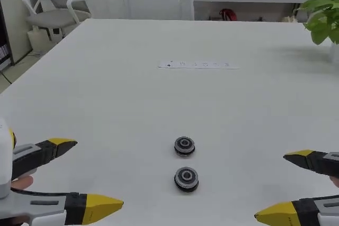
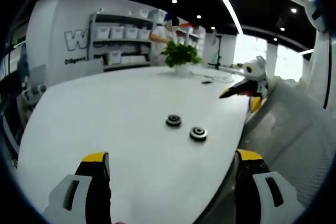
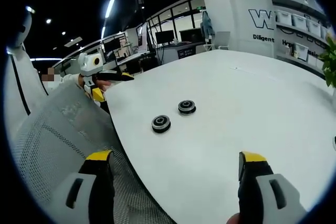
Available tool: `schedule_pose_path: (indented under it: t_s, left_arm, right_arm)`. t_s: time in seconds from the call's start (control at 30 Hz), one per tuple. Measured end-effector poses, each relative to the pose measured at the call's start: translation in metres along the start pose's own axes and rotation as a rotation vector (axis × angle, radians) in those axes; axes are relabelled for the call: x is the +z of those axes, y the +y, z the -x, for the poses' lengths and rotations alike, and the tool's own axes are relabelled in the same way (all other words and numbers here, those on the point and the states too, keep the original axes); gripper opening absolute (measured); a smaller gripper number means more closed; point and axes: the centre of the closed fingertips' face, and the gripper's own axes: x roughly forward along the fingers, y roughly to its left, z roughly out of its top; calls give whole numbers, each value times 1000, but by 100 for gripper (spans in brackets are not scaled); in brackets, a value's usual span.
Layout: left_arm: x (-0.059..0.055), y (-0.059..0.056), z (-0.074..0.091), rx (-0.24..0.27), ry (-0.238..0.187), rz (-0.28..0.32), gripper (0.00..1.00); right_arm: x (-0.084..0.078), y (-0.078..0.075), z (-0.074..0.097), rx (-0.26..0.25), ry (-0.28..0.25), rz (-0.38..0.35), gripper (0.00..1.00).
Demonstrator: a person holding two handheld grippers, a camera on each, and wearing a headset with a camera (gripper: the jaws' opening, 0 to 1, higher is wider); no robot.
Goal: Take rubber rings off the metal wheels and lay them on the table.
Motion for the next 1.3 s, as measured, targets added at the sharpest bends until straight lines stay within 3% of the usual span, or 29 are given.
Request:
schedule_pose_path:
  t_s: [0.77, 1.0, 1.3]
  left_arm:
    - [7, -2, 7, 4, -29, -9, 100]
    - [6, 0, 11, 5, -11, -6, 100]
    - [22, 0, 18, 14, -66, 10, 100]
  right_arm:
    - [-2, -3, 5, -18, -7, -5, 92]
    - [1, -4, 4, -22, -22, -12, 91]
    - [5, -5, 4, -17, -52, -25, 90]
